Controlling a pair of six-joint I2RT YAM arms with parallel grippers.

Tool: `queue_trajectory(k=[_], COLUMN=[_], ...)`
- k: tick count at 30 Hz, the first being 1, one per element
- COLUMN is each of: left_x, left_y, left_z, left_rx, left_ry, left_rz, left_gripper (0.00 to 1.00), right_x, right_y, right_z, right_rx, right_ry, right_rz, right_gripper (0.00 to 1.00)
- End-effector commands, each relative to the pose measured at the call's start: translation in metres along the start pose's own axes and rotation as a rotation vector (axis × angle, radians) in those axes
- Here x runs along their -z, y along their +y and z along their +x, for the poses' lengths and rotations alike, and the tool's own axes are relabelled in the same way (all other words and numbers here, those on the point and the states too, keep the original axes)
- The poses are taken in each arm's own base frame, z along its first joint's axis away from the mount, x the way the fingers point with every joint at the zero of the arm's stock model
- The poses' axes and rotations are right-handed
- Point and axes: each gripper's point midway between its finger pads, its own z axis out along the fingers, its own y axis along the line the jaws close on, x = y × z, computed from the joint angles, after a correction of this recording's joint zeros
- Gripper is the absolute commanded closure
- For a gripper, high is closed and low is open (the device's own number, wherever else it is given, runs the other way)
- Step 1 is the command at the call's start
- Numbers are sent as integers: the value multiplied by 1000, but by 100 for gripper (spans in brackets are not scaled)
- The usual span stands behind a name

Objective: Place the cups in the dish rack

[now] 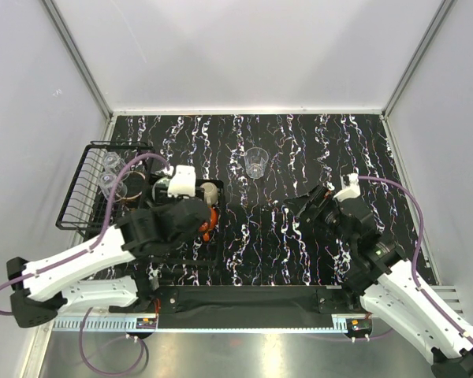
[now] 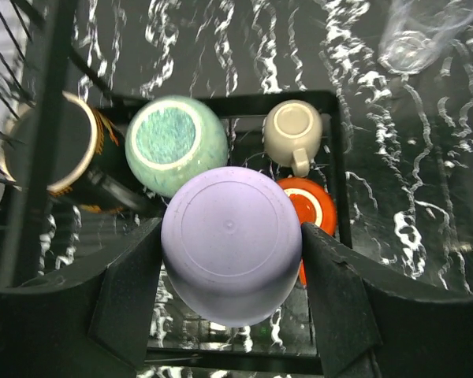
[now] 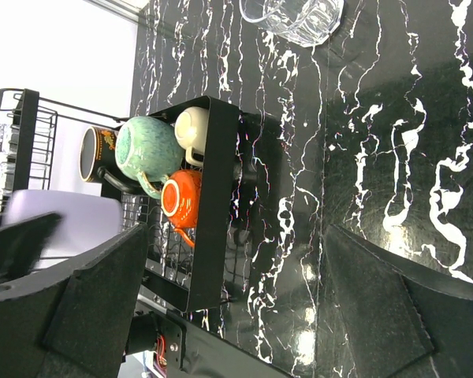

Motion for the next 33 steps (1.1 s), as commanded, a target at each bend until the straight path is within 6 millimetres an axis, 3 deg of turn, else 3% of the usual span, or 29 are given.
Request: queue_trajectory(k=[1,15,24,33], left_x=[-14,-38,-47,-52], left_y=[-4,39,72,79], left_z=[13,69,81,97], left_rx=[124,334,416,419], left_ry=[4,23,-55,-65], left_rz=[-57,-274,-458,-533], left_gripper=[100,100,100,100], right_x=[2,-3,-7,-12], right_y=[3,0,-6,-11], right_z=[-6,-1,4,10], right_rx=[2,6,8,4], right_ry=[-27,-9,9,23], right_rz=[2,9,21,24], right_gripper=[0,0,0,0])
